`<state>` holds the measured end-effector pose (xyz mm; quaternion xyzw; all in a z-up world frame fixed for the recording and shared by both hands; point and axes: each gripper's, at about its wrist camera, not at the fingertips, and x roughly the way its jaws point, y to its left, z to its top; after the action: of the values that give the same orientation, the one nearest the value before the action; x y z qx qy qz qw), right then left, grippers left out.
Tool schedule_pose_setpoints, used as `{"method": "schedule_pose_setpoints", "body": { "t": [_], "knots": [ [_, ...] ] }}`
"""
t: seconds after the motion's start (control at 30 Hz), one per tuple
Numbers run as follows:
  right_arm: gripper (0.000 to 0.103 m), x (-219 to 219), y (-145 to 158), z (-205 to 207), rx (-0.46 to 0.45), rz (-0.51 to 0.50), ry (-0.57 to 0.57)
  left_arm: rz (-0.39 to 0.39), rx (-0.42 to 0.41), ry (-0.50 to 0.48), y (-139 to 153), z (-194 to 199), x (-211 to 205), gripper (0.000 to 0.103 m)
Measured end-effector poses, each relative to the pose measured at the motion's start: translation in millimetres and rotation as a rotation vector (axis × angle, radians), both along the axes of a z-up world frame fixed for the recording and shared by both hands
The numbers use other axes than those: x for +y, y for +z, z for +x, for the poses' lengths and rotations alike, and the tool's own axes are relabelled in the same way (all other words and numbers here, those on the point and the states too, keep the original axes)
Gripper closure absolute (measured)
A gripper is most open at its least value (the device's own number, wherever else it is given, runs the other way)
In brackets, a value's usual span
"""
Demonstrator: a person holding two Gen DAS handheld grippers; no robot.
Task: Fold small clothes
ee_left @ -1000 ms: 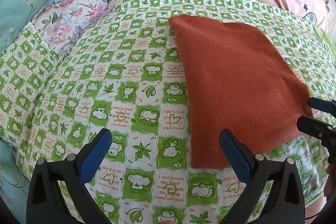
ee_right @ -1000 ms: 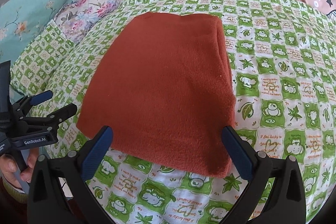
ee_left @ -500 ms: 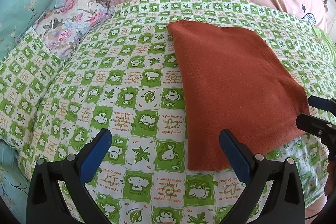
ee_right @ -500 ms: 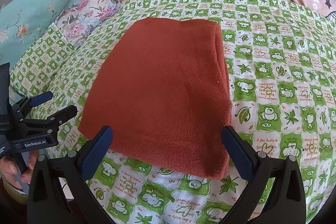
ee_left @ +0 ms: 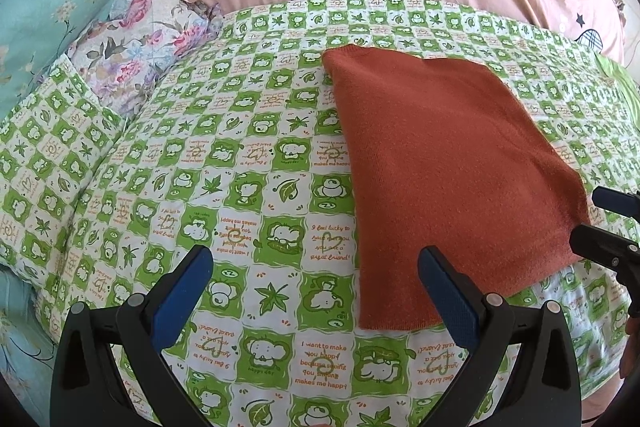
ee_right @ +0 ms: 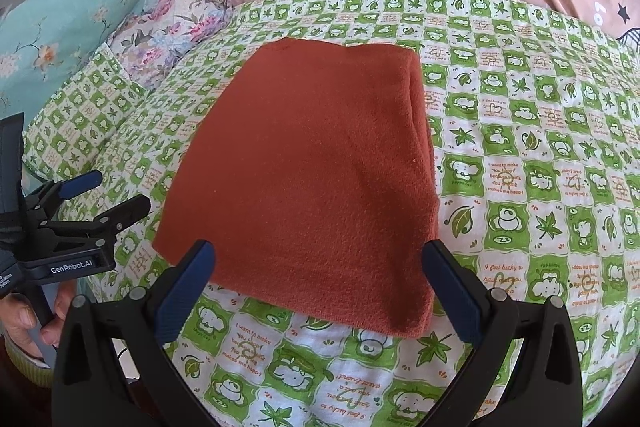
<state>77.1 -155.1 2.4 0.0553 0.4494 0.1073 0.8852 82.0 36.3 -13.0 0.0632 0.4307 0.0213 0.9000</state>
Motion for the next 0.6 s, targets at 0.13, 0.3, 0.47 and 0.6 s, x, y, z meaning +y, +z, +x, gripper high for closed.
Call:
{"method": "schedule_pose_setpoints", "body": {
  "t": [0.13, 0.3, 0.47, 0.6],
  "knots": [
    [0.0, -1.5, 1.4, 0.3, -0.004, -0.005, -0.002, 0.002, -0.008, -0.004, 1.6, -0.2, -0.8, 0.001],
    [0.0, -2.8, 3.6, -0.9, -0.012, -0.007, -0.003, 0.001, -0.013, -0.003, 2.7, -0.5, -2.2, 0.001],
    [0.0, -3.4, 3.1, -1.6, -0.01, -0.007, -0.006, 0.002, -0.016, -0.005, 2.8, -1.6, -3.6, 0.001],
    [0.0, -2.5, 2.6, -3.0, -0.011, -0.007, -0.003, 0.006, -0.011, -0.004, 1.7, -2.0, -4.0, 0.001]
  ]
}}
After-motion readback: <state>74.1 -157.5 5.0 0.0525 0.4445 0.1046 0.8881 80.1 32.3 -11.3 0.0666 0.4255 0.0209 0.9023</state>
